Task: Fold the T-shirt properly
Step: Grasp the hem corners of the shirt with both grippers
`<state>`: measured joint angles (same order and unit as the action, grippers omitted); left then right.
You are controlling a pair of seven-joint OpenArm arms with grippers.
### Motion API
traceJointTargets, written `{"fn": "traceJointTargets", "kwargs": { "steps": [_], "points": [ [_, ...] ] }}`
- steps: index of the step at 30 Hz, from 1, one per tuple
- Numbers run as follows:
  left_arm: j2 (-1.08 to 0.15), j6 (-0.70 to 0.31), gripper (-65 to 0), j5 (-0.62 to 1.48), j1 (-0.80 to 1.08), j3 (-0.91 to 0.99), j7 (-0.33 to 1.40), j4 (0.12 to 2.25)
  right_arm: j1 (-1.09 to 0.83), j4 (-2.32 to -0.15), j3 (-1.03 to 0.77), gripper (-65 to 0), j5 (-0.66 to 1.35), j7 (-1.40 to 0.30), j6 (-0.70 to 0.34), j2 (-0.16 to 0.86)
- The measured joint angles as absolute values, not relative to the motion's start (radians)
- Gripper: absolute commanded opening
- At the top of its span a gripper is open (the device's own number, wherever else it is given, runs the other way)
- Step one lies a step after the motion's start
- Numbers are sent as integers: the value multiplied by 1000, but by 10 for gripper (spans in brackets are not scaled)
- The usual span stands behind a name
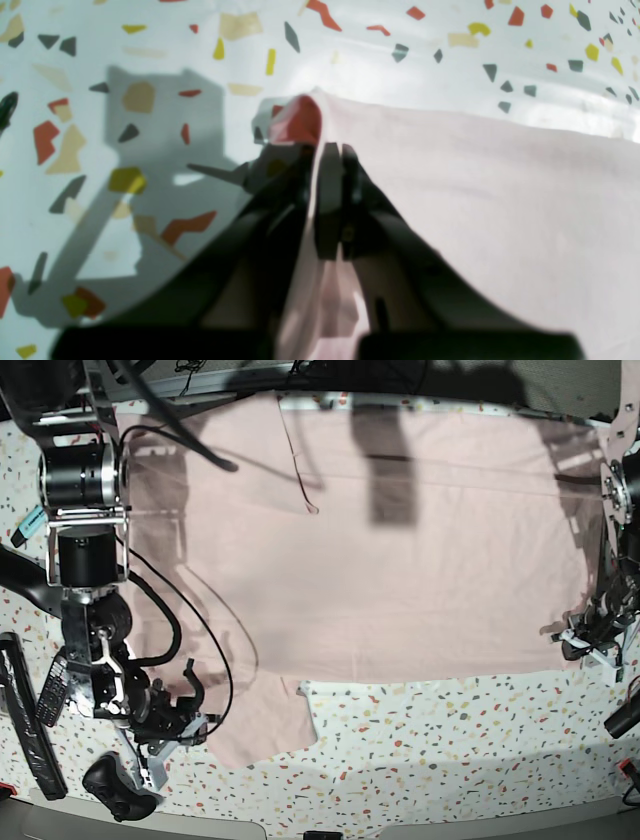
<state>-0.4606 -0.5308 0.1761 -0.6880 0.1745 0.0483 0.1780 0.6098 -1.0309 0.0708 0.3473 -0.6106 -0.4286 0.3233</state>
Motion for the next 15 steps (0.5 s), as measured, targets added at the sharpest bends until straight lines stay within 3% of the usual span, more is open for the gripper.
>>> {"fn": "traceJointTargets", "kwargs": {
  "steps": [4, 8, 12, 15],
  "points": [
    [-460, -531, -650, 176, -690, 175, 52, 178, 619, -1016, 71, -483, 210, -616, -431, 323],
    [-458, -531, -650, 176, -690, 175, 54, 179, 683, -881, 71, -482, 207, -621, -431, 322],
    [-457, -529, -650, 177, -691, 175, 52, 179, 807, -690, 71, -401, 184, -624, -458, 315],
    [-458, -529, -650, 188, -690, 175, 51, 179, 900, -542, 70, -383, 119, -576, -471, 308]
  ]
}}
